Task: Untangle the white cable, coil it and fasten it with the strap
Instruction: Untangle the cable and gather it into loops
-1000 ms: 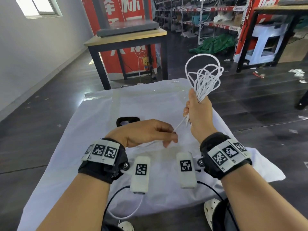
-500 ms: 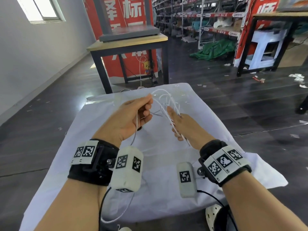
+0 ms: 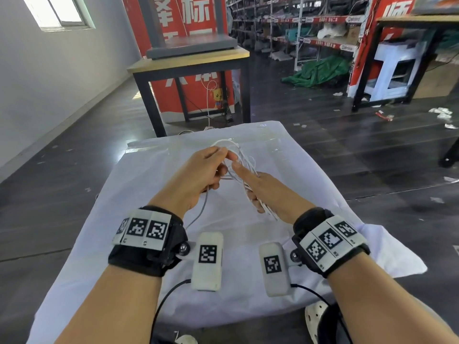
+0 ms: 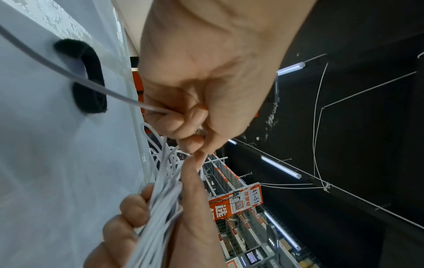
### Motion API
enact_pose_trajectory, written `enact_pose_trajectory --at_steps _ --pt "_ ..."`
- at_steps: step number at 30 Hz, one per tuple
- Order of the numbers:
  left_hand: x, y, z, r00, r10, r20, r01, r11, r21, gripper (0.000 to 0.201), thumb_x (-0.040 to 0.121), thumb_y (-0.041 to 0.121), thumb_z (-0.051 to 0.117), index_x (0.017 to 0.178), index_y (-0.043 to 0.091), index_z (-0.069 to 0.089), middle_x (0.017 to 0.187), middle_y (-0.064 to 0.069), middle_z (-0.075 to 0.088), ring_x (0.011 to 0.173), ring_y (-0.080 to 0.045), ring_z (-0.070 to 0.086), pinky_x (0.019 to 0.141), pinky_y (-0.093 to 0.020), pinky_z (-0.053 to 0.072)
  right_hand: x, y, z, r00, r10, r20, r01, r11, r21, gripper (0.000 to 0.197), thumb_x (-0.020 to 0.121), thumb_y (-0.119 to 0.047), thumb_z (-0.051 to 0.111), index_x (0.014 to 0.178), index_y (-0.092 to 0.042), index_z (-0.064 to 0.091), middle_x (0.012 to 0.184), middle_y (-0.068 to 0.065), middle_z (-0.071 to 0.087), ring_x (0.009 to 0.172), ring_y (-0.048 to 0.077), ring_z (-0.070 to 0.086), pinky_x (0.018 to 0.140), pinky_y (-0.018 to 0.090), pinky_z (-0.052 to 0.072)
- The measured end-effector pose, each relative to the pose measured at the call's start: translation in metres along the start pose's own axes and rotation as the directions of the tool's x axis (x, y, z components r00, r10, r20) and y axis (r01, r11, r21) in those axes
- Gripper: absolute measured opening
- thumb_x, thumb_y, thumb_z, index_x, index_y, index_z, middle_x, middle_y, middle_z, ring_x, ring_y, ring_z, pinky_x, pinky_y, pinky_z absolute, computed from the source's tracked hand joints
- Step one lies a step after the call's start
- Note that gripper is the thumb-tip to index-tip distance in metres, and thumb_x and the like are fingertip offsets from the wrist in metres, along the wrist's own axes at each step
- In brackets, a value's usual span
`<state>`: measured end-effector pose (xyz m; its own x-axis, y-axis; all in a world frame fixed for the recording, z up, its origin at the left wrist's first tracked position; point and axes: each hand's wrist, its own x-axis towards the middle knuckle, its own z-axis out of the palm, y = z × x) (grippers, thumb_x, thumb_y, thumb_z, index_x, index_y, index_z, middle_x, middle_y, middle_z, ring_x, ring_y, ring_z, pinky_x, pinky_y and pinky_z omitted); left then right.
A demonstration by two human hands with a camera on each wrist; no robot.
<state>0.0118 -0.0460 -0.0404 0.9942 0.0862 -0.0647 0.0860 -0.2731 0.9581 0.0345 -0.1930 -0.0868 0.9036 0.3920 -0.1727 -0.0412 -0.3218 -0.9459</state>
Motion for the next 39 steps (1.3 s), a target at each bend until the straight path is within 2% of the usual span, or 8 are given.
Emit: enact_pose_trajectory --at_steps 3,8,13,17,24,28,32,39 --pt "-0.002 0.0 0.002 0.996 0.027 0.08 -0.038 0.989 0.145 0.032 0.102 0.031 0.041 0.098 0.018 0.07 0.055 0.006 0.04 0.044 -0.006 0.03 0.047 -0.019 0.03 0.0 0.001 -0.002 1.0 0.007 0.007 -0.008 0.996 0.087 0.043 0.087 -0.059 0.055 0.094 -0.017 0.052 0.07 0.002 0.04 0.051 0.012 0.036 0.05 0.023 0.036" --pt "-0.005 -0.001 0.005 0.977 0.016 0.211 -0.068 0.967 0.244 0.03 0.1 0.034 0.045 0.095 0.023 0.072 0.058 0.006 0.039 0.046 -0.006 0.028 0.047 -0.017 0.026 -0.003 0.0 -0.003 0.997 -0.081 0.016 0.079 0.989 0.125 0.017 0.098 -0.03 0.05 0.099 -0.015 0.058 0.072 0.004 0.052 0.056 0.013 0.053 0.056 0.023 0.046" --pt "-0.005 -0.001 -0.002 0.964 0.057 0.26 -0.12 0.965 0.232 0.023 0.098 0.032 0.051 0.102 0.027 0.073 0.06 0.007 0.039 0.049 -0.007 0.03 0.049 -0.017 0.032 -0.004 -0.001 -0.002 0.992 -0.116 0.043 0.098 0.949 0.299 0.016 0.101 -0.016 0.045 0.112 -0.011 0.055 0.071 0.008 0.063 0.069 0.023 0.07 0.063 0.028 0.057" --pt "-0.001 -0.001 -0.013 0.984 0.055 0.172 -0.081 0.986 0.145 0.015 0.094 0.02 0.058 0.102 0.023 0.072 0.059 0.008 0.045 0.052 -0.007 0.037 0.054 -0.018 0.035 0.001 -0.001 -0.002 0.989 -0.046 -0.142 0.099 0.914 0.393 0.004 0.099 -0.009 0.048 0.096 -0.011 0.05 0.062 0.005 0.047 0.042 0.011 0.056 0.046 0.024 0.052" --pt "0.002 -0.002 -0.032 0.998 -0.035 -0.052 0.022 0.975 -0.219 0.014 0.092 0.015 0.06 0.098 0.021 0.071 0.075 0.004 0.059 0.069 -0.007 0.052 0.073 -0.024 0.049 0.007 0.007 -0.012 0.968 -0.033 -0.25 0.114 0.941 0.317 0.017 0.097 -0.022 0.054 0.086 -0.013 0.045 0.057 -0.001 0.039 0.038 0.007 0.038 0.041 0.022 0.037" --pt "0.003 0.004 -0.033 0.995 -0.103 0.009 0.09 0.823 -0.561 0.02 0.093 0.009 0.056 0.106 0.02 0.066 0.078 0.003 0.068 0.068 -0.005 0.06 0.083 -0.039 0.055 0.004 0.003 -0.008 0.982 -0.043 -0.185 0.098 0.949 0.299 0.016 0.097 -0.027 0.054 0.088 -0.014 0.05 0.058 0.0 0.045 0.038 0.007 0.037 0.041 0.02 0.037" --pt "0.005 0.004 -0.023 0.995 -0.092 -0.042 0.034 0.693 -0.72 0.022 0.097 0.004 0.047 0.104 0.017 0.064 0.085 0.0 0.07 0.074 -0.006 0.063 0.086 -0.037 0.054 -0.002 -0.001 -0.003 0.992 -0.102 -0.074 0.116 0.966 0.23 0.022 0.098 -0.034 0.051 0.107 -0.015 0.056 0.074 -0.001 0.073 0.041 0.009 0.042 0.049 0.025 0.039" --pt "0.011 -0.001 -0.004 0.986 -0.109 -0.125 -0.061 0.464 -0.884 0.021 0.097 0.002 0.045 0.099 0.01 0.064 0.084 -0.006 0.068 0.069 -0.009 0.063 0.086 -0.029 0.051 -0.004 -0.002 0.007 0.987 -0.14 0.074 0.119 0.963 0.241 0.024 0.099 -0.031 0.048 0.12 -0.019 0.052 0.103 -0.002 0.074 0.045 0.009 0.045 0.054 0.029 0.043"
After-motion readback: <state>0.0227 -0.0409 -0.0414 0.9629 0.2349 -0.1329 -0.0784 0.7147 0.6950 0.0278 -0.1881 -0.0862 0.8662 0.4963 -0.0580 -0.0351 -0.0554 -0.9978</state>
